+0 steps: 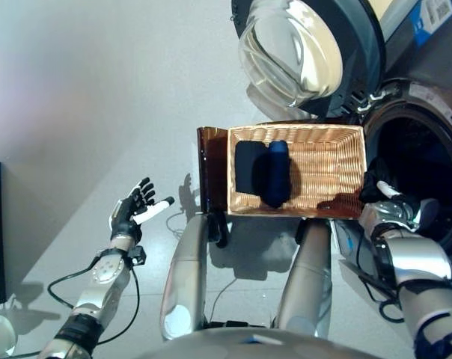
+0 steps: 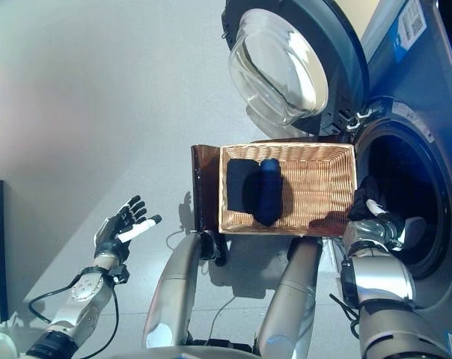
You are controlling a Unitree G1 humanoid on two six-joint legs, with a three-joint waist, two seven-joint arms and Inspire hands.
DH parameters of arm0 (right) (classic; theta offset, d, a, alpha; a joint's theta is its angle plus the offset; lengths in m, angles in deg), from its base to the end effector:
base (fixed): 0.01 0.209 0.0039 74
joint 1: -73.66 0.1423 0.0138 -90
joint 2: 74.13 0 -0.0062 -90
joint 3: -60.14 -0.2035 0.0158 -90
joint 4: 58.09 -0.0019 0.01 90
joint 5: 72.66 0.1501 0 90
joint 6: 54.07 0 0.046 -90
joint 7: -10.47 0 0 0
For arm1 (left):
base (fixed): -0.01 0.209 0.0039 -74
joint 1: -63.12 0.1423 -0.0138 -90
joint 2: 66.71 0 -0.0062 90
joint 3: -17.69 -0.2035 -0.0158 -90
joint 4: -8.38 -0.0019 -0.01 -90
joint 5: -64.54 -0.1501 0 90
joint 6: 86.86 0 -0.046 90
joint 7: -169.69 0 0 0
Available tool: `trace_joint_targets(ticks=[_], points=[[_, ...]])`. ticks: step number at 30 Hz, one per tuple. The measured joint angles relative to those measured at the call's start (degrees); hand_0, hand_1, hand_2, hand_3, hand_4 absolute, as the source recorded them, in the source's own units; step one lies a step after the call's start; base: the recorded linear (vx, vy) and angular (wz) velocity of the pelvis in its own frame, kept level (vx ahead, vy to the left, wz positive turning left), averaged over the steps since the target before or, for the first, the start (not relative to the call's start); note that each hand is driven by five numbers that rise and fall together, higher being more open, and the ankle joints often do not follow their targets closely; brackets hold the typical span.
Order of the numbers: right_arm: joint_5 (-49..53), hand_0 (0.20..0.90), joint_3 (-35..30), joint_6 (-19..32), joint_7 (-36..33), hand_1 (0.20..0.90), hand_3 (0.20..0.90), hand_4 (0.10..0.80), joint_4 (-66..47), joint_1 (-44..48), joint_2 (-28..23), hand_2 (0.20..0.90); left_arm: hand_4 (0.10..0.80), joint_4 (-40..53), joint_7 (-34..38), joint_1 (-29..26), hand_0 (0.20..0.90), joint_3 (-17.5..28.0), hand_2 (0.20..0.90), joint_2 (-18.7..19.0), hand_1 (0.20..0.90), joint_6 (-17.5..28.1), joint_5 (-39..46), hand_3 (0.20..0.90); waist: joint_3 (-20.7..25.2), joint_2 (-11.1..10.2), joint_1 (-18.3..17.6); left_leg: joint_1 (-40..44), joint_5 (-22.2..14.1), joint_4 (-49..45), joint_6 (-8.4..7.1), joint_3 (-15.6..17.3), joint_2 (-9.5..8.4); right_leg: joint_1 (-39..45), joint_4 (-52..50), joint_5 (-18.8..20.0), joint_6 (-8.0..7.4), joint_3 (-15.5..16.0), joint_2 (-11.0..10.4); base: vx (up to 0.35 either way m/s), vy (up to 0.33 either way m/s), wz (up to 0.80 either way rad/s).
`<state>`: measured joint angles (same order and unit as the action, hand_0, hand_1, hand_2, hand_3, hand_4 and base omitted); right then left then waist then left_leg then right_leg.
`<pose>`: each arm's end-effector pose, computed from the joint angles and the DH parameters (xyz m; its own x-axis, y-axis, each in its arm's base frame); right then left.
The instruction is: Pick up the clothes and place them into the washing machine
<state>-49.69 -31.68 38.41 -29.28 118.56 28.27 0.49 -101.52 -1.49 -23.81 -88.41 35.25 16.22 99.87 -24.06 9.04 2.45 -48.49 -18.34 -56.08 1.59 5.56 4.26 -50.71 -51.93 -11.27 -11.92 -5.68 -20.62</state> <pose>0.2961 -0.3216 0.0213 0.2799 -0.9048 -0.3209 0.8201 0.3991 -0.4101 0.1812 0.2340 -0.0335 0.9567 0.1127 -0.2684 -0.1302 0.9903 -0.0480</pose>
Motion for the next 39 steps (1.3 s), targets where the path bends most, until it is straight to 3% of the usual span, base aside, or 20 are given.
trace_joint_targets(ticks=[5,11,15,25,30,39], points=[[9.2,0.200,-5.3,1.6,0.8,0.200,0.200,0.300,0.1,0.0,-0.7,0.200,0.800,0.2,0.0,0.0,0.900,0.0,0.900,0.0,0.900,-0.1,0.0,0.900,0.1,0.1,0.0,-0.1,0.0,-1.0,-0.21,-0.3,0.12,0.2,-1.0,-0.7,-0.08,-0.1,0.1,0.042,0.002,0.04],[38.1,0.200,-19.1,13.4,2.4,0.200,0.200,0.300,-4.6,-0.1,-1.1,0.200,0.800,0.2,0.3,0.5,0.900,0.2,0.900,0.0,0.900,-0.8,0.1,0.900,0.3,0.1,-0.6,-0.2,-0.6,-1.0,-0.66,-0.4,0.37,0.2,-0.8,-1.1,-0.15,0.0,0.3,0.011,0.009,0.00],[49.3,0.200,-22.1,19.2,3.7,0.200,0.200,0.300,-7.9,0.2,0.8,0.200,0.800,0.2,0.4,1.5,0.900,0.2,0.900,0.0,0.900,-2.6,1.0,0.900,0.9,-0.1,-1.7,-0.3,-1.0,-0.9,-0.45,-0.2,0.99,0.1,-0.8,-1.3,-0.16,0.1,0.6,0.004,0.013,-0.01],[54.7,0.200,-27.1,23.9,4.4,0.200,0.200,0.300,-11.5,0.9,-0.4,0.200,0.800,0.2,0.4,2.5,0.900,0.3,0.900,0.0,0.900,-2.8,1.7,0.900,2.0,-0.2,-1.7,-1.1,-1.0,-1.1,-0.29,0.1,1.00,-0.8,-0.7,-1.2,-0.05,-0.3,0.7,-0.016,0.002,0.00],[54.3,0.200,-27.9,26.6,2.1,0.200,0.200,0.300,-13.6,1.9,-4.3,0.200,0.800,0.2,0.4,2.9,0.900,0.3,0.900,0.0,0.900,-2.8,1.7,0.900,2.0,-0.2,-1.7,-1.1,-0.9,-1.1,-0.18,0.1,0.97,-0.8,-0.7,-1.2,-0.06,-0.3,0.6,0.000,0.000,0.00],[51.5,0.200,-29.2,27.6,-0.9,0.200,0.200,0.300,-14.0,2.0,-5.0,0.200,0.800,0.2,0.4,3.2,0.900,0.3,0.900,0.0,0.900,-2.6,1.7,0.900,1.9,-0.2,-1.8,-2.4,-1.1,-1.5,-0.15,0.2,0.90,-1.9,-0.5,-1.2,-0.06,-0.4,0.6,0.000,0.000,0.00]])
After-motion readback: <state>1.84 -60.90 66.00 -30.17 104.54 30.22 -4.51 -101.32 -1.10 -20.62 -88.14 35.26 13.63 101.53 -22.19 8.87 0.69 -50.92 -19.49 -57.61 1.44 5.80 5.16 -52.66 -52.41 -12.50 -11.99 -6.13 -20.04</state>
